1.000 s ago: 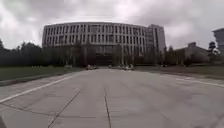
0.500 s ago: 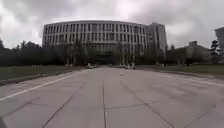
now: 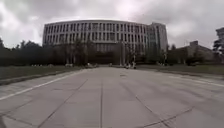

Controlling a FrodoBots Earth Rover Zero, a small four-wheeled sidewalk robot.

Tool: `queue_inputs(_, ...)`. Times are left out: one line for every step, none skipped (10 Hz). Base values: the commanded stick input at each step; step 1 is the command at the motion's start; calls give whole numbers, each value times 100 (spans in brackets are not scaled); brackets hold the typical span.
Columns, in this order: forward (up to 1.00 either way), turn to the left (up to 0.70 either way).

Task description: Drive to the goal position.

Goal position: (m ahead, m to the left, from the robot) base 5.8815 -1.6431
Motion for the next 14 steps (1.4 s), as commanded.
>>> queue_inputs(100,0)
queue_inputs(100,0)
queue_inputs(100,0)
queue_inputs(100,0)
queue_inputs(100,0)
queue_inputs(100,0)
queue_inputs(100,0)
queue_inputs(100,0)
queue_inputs(100,0)
queue_inputs(100,0)
queue_inputs(100,0)
queue_inputs(100,0)
queue_inputs(100,0)
queue_inputs(100,0)
